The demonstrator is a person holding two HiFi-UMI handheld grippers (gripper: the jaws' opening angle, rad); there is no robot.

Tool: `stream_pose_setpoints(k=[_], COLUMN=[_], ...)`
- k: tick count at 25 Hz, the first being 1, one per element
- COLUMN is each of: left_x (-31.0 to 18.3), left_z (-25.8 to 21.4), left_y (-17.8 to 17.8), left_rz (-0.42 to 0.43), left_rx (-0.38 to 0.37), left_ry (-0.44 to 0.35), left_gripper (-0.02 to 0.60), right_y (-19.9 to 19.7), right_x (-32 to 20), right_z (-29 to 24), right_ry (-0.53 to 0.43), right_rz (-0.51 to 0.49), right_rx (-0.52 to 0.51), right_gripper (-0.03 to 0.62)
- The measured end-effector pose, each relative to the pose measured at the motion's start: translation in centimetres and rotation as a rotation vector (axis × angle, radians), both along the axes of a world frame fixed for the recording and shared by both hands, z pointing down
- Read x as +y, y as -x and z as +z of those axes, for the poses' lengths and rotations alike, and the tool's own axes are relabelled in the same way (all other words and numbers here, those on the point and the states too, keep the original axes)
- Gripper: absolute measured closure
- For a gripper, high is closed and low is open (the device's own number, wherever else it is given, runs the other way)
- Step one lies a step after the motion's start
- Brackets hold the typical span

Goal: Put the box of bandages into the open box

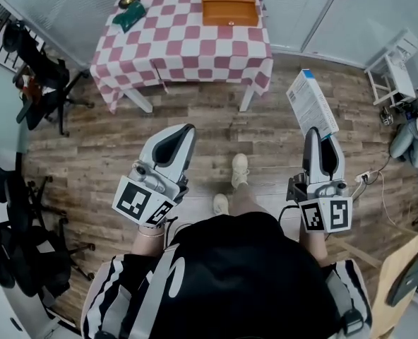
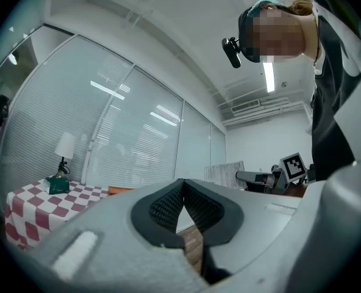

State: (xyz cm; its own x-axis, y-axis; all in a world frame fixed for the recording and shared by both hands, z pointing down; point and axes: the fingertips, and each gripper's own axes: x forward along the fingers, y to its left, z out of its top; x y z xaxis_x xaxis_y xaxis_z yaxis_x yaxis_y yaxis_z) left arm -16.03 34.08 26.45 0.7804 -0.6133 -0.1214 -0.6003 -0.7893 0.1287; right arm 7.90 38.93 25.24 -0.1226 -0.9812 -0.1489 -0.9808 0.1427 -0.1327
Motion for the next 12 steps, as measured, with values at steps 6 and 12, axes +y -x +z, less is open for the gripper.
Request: stream_pose_setpoints(k=[6, 12], left_x=[-1.5, -5.5], left_z=[0.0, -0.8], left_y=[-0.2, -1.7], left_rz=[-0.015, -0.03], left_rx=[-0.006, -0.003], left_ry=[-0.01, -0.035], left_gripper=[0.58, 0.58], right_y=[-0.2, -1.4], right_x=[-2.0, -6.0], right_z=[0.1, 0.1], right_ry=[-0.017, -0.021], right_rz=[-0.017, -0.038], right_rx=[0.001, -0.003], right_gripper=[0.514, 0.514])
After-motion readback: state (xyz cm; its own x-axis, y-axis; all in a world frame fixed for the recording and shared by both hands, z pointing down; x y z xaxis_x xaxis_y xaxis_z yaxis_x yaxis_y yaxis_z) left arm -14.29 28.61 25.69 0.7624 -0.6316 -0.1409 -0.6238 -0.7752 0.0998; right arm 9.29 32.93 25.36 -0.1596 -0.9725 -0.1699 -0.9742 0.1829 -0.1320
